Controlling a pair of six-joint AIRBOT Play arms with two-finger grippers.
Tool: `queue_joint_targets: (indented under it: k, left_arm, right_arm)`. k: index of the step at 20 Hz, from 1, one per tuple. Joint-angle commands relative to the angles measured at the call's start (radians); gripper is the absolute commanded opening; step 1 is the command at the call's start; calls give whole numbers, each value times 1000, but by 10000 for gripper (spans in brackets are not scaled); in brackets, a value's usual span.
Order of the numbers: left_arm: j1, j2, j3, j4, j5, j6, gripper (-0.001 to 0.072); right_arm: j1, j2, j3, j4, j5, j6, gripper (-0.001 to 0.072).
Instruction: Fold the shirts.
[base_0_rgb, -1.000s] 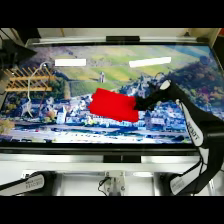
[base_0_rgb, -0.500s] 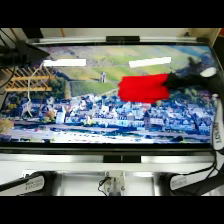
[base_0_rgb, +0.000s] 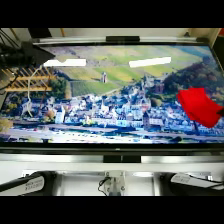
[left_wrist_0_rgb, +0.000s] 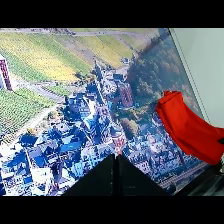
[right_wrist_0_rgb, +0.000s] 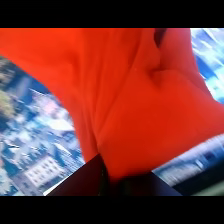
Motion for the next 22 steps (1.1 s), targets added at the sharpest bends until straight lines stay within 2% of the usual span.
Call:
queue_joint_targets:
  k: [1,4,7,14,15,16,17,19,22]
  left_arm:
    - [-14,0,0,0,-1,0,35]
    - [-16,-1,0,0,0,1,35]
    - [-16,0,0,0,-1,0,35]
    - [-15,-1,0,1,-1,8,36]
    - [-15,-1,0,1,-1,8,35]
    - [-15,-1,0,1,0,11,35]
    - [-15,-1,0,1,0,11,35]
    - [-15,-1,0,1,1,11,36]
    - [-16,-1,0,28,0,11,35]
  right_arm:
    - [-167,111,-218,-59,8,6,60]
    - [-235,169,-393,-41,-6,-5,60]
    - [-241,206,-502,-159,-19,-6,60]
    - [-241,237,-583,-229,-45,55,69]
    - [-241,237,-583,-234,-50,71,176]
    - [-241,237,-583,-239,-48,73,481]
    - [-241,238,-583,-245,-37,69,572]
    - [-241,253,-581,-288,14,83,572]
    - [-225,317,-500,-442,84,152,572]
